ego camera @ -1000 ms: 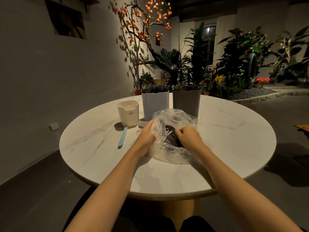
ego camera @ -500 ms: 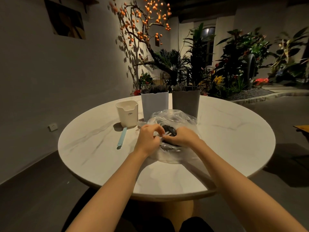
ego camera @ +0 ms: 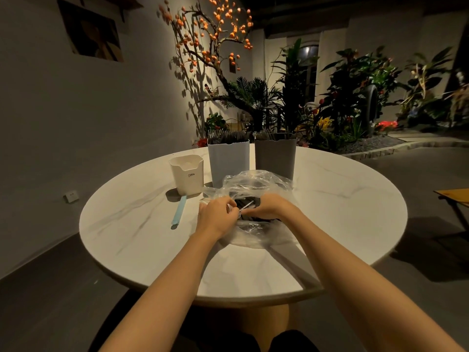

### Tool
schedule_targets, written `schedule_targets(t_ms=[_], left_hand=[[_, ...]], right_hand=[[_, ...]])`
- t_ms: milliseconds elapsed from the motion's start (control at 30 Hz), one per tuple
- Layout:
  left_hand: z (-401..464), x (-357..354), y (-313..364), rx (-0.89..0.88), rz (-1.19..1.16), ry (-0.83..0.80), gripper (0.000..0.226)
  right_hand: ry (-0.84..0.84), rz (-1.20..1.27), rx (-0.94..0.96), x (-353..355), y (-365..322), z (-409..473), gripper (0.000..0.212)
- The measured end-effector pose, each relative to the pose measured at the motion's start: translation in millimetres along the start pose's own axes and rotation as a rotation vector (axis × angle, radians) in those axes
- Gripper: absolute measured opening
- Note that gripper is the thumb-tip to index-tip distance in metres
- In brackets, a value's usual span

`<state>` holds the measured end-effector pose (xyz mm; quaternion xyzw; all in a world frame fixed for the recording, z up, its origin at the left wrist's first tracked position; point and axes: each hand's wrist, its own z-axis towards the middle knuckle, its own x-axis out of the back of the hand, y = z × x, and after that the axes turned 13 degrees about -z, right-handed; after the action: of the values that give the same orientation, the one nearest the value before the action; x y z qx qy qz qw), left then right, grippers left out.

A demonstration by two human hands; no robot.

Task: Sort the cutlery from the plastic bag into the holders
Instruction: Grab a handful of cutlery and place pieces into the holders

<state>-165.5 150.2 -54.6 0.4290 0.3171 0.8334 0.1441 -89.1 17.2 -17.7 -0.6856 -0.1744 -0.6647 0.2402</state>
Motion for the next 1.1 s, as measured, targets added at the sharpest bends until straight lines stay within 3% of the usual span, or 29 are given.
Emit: schedule_targets(t_ms=[200, 300, 433, 567, 733, 933, 1100], left_hand=[[-2, 2, 3, -0.07, -0.207, -0.036, 0.021], [-4, 1, 5, -0.108, -0.239, -0.08, 0.018], [-5, -2, 4, -0.143, -0.144, -0.105, 0.022], [-4, 0, 5, -0.211, -0.02, -0.052, 0.023], [-9, 3, 10, -0.275, -0.143, -0.056, 0.034], [-9, 1, 10, -0.309, 0.002, -0.152, 0.021], [-10, 0, 8, -0.275, 0.06, -0.149, 0.023]], right_hand=[[-0.009, -0.074, -0.053, -3, -6, 6, 0.031], [-0.013, -0.095, -0.049, 1, -7, 3, 0.029], [-0.075, -0.068, -0.049, 9, -1, 1, 0.024], [-0.109, 0.113, -0.07, 16, 3, -5, 0.01], [-0.206, 0.437, -0.159, 16, 10, -5, 0.007], [-0.225, 0.462, -0.167, 23, 16, -6, 0.009], [-0.233, 0.519, -0.194, 19, 19, -6, 0.02]])
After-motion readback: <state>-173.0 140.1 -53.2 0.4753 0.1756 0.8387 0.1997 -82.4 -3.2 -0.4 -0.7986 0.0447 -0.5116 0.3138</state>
